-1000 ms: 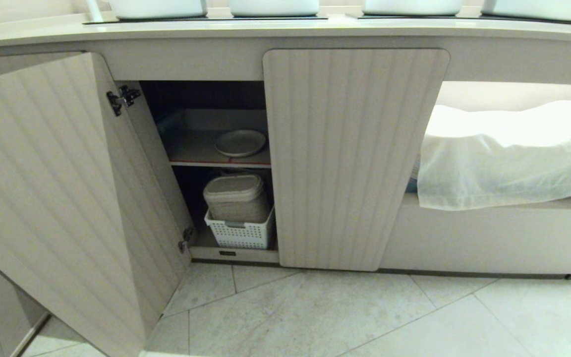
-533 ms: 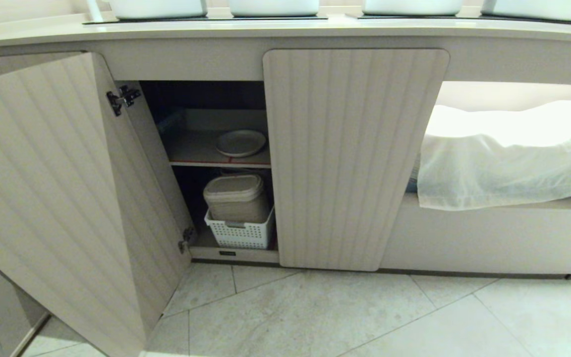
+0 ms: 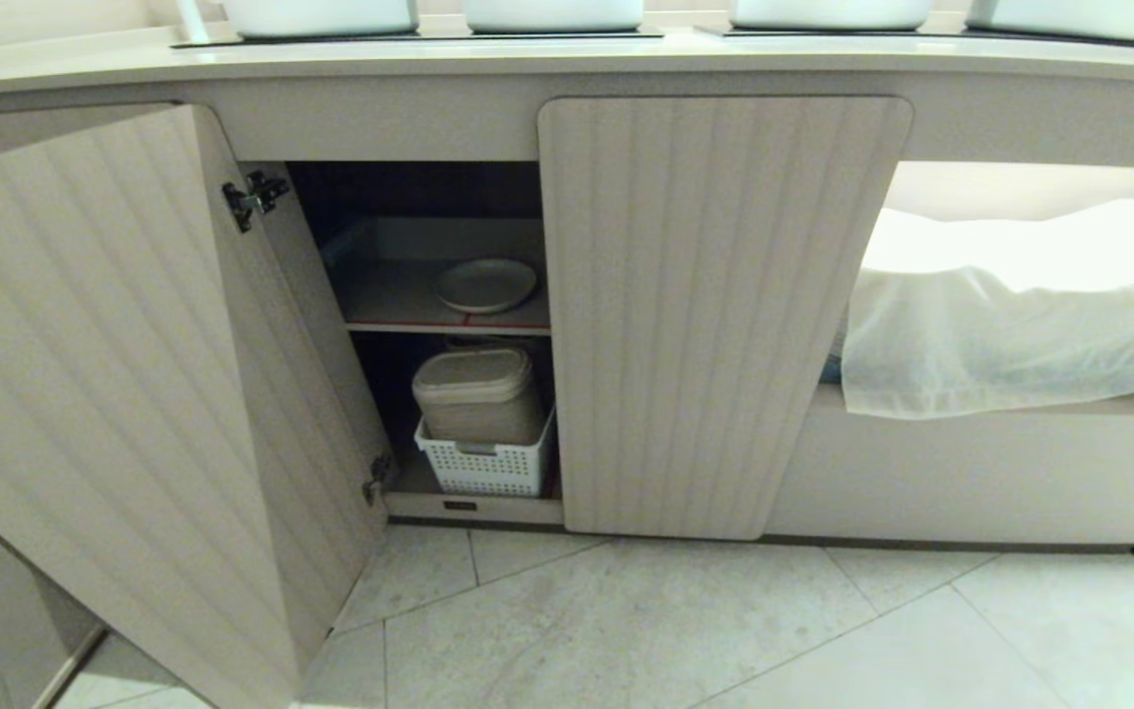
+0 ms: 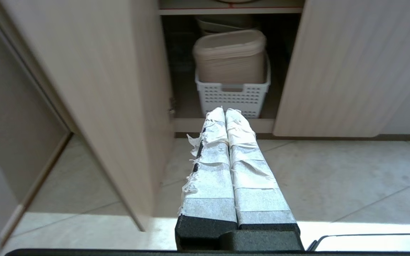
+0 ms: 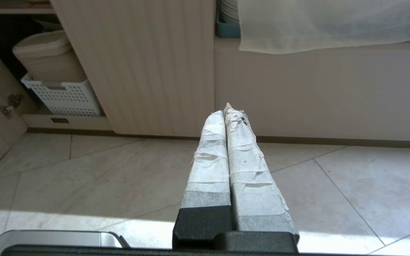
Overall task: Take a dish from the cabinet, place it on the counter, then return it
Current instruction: Close the cabinet door
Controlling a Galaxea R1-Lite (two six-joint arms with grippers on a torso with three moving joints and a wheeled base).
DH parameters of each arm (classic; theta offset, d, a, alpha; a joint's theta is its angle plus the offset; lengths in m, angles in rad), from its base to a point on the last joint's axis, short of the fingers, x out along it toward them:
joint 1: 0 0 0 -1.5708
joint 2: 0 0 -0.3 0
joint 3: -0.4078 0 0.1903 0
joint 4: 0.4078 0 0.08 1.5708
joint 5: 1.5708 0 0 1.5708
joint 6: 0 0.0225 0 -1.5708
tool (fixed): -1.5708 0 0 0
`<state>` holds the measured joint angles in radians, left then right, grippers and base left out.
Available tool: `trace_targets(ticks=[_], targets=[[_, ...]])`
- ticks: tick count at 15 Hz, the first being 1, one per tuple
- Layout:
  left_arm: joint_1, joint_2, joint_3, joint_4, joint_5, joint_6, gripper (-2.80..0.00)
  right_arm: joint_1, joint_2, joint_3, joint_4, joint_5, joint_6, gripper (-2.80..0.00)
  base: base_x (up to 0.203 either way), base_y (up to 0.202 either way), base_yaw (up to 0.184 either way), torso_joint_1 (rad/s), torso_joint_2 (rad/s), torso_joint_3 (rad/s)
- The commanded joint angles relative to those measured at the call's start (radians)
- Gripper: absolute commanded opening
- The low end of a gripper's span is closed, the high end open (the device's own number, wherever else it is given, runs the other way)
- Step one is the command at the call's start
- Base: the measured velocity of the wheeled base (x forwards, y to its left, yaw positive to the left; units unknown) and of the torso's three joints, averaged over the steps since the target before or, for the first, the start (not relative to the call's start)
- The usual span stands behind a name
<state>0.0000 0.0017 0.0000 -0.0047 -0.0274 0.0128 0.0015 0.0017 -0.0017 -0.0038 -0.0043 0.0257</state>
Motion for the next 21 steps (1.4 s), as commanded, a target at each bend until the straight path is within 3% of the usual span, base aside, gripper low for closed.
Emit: trace_targets(ticks=[1,17,21], targets=[[0.0,0.001,0.0,0.0,0.0,0.0,-2.8,0.0,0.0,0.0,-0.001,0.0,0.0,-2.8,0.001,0.184,-0.002,0.0,0.0,0.005],[0.0,0.001,0.0,0.0,0.0,-0.002,-2.8,0.0,0.0,0.0,-0.001,0.0,0.0,-2.8,0.0,0.195,-0.001,0.002,0.0,0.001],[0.0,0.001,0.0,0.0,0.0,-0.002,-2.8,0.0,0.0,0.0,-0.001,0.0,0.0,-2.8,0.0,0.059,-0.001,0.001,0.0,0.001]])
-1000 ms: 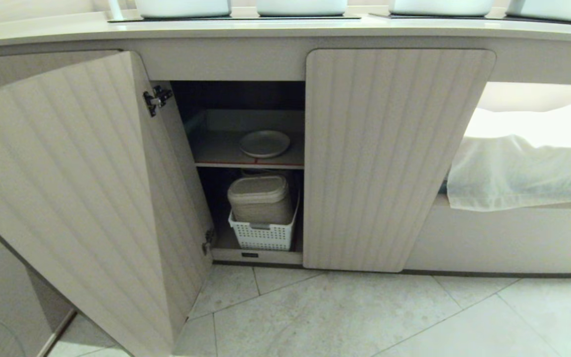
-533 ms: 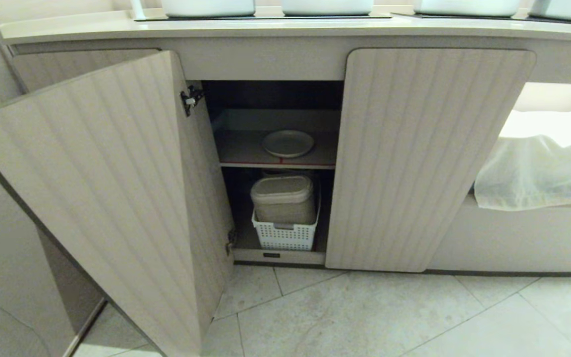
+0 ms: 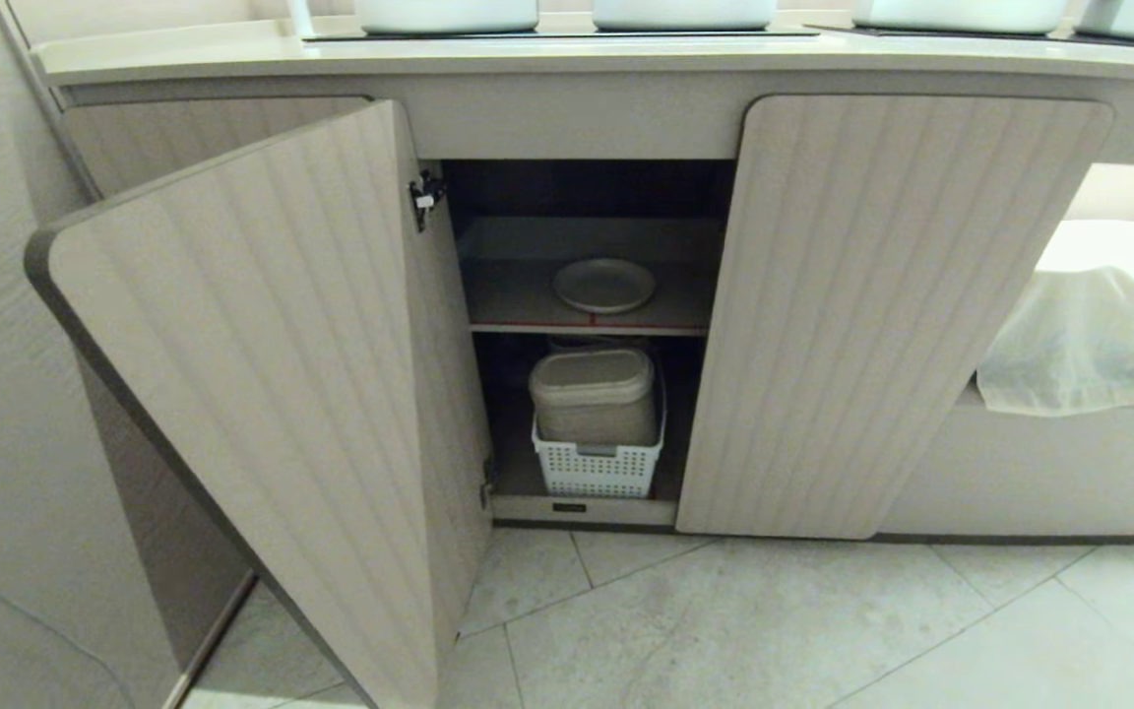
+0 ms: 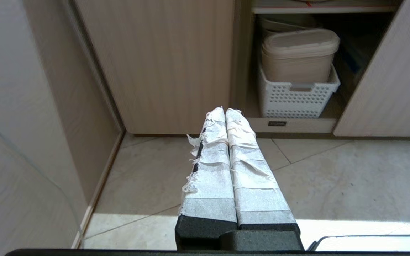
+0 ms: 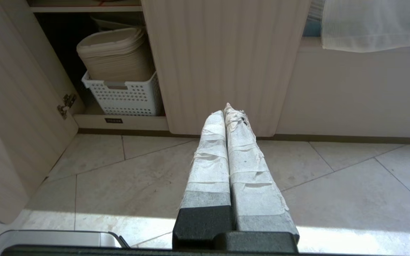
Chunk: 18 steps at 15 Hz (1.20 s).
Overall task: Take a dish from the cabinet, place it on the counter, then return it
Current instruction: Close the cabinet door
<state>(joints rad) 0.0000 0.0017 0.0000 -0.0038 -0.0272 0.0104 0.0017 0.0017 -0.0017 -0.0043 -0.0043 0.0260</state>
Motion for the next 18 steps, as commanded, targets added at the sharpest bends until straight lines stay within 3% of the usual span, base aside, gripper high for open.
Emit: trace_targets(ticks=[1,18], targets=[[0.0,0.001,0.0,-0.001,-0.002,0.0,-2.8,0.0,0.0,0.0,0.0,0.0,0.0,-2.8,0.0,0.0,0.0,0.0,0.0,0.0],[0.0,0.001,0.0,-0.001,0.0,-0.001,-2.8,0.0,0.0,0.0,0.0,0.0,0.0,-2.8,0.0,0.0,0.0,0.0,0.0,0.0]])
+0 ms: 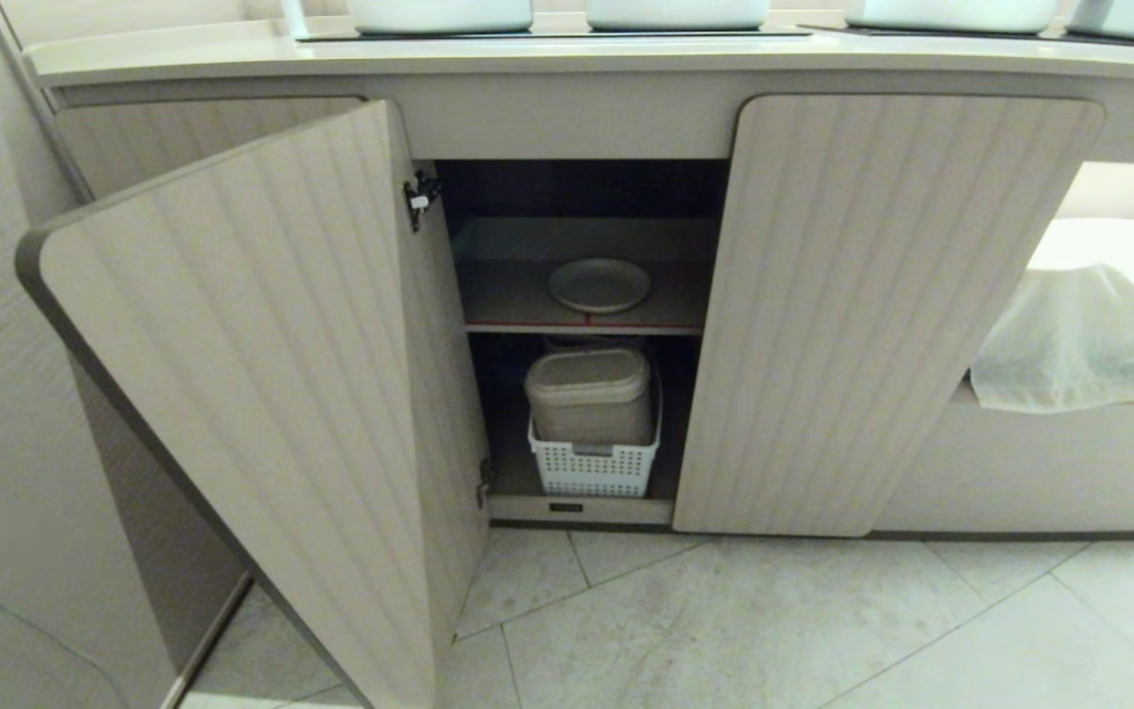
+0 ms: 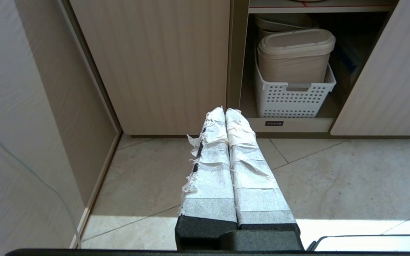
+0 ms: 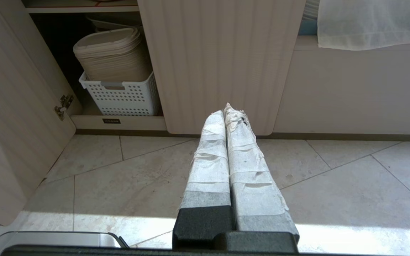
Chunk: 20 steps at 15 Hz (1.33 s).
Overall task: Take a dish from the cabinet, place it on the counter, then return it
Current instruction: Close the cabinet door
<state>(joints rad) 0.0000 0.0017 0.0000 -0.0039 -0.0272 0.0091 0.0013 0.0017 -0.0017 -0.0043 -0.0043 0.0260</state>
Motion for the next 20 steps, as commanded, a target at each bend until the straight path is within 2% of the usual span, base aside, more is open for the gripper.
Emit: trace_targets(ticks=[1,16,20], targets=[[0.0,0.001,0.0,-0.001,0.0,0.001,-2.8,0.0,0.0,0.0,0.0,0.0,0.0,-2.8,0.0,0.0,0.0,0.0,0.0,0.0],[0.0,0.001,0.0,0.0,-0.001,0.002,-2.8,0.0,0.0,0.0,0.0,0.0,0.0,-2.8,0.0,0.0,0.0,0.0,0.0,0.0],[0.0,0.001,-0.006,-0.004,-0.005,0.023,-2.8,0.0,0.0,0.002,0.0,0.0,0.0,-2.8,0.0,0.0,0.0,0.0,0.0,0.0]])
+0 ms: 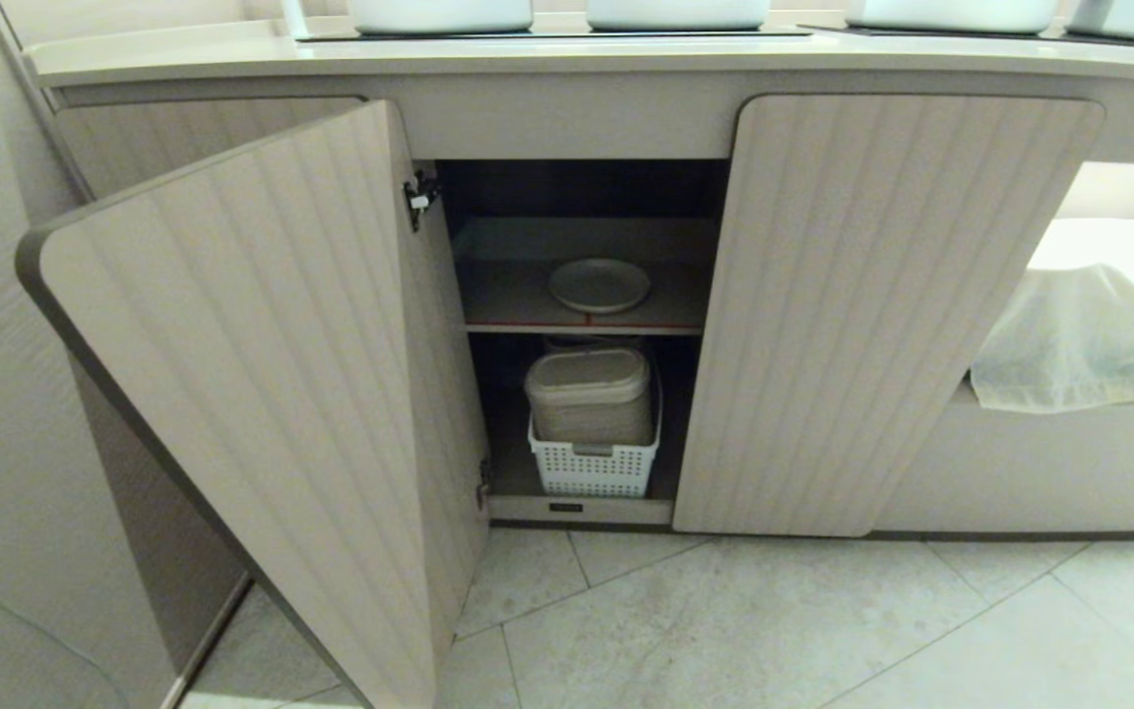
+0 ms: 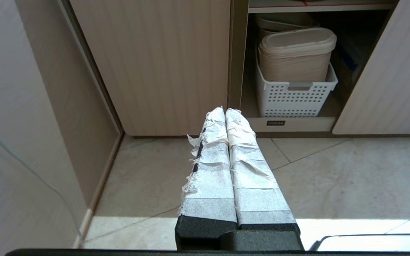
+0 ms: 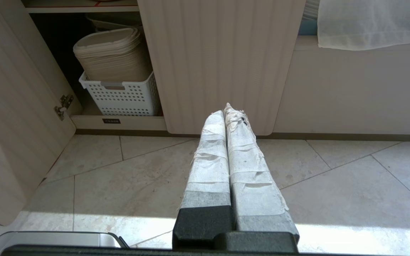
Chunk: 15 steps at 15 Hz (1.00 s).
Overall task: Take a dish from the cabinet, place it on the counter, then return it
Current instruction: Close the cabinet door
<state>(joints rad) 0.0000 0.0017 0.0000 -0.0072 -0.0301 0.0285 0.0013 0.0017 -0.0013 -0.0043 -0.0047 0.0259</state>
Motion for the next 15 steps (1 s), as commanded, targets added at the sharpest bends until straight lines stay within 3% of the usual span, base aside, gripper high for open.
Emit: trace_targets(ticks=[1,9,12,15], targets=[[0.0,0.0,-0.022,0.004,-0.004,0.005,-2.8,0.0,0.0,0.0,0.0,0.0,0.0,-2.8,0.0,0.0,0.0,0.0,0.0,0.0],[0.001,0.049,-0.249,0.197,-0.003,0.003,-2.8,0.0,0.0,0.0,0.0,0.0,0.0,-2.8,0.0,0.0,0.0,0.0,0.0,0.0],[0.003,0.131,-0.316,0.203,0.004,-0.019,-2.8,0.0,0.0,0.0,0.0,0.0,0.0,-2.8,0.0,0.0,0.0,0.0,0.0,0.0],[0.01,0.256,-0.389,0.199,0.056,-0.027,-2.8,0.0,0.0,0.001,0.0,0.0,0.0,-2.8,0.0,0.0,0.0,0.0,0.0,0.0]])
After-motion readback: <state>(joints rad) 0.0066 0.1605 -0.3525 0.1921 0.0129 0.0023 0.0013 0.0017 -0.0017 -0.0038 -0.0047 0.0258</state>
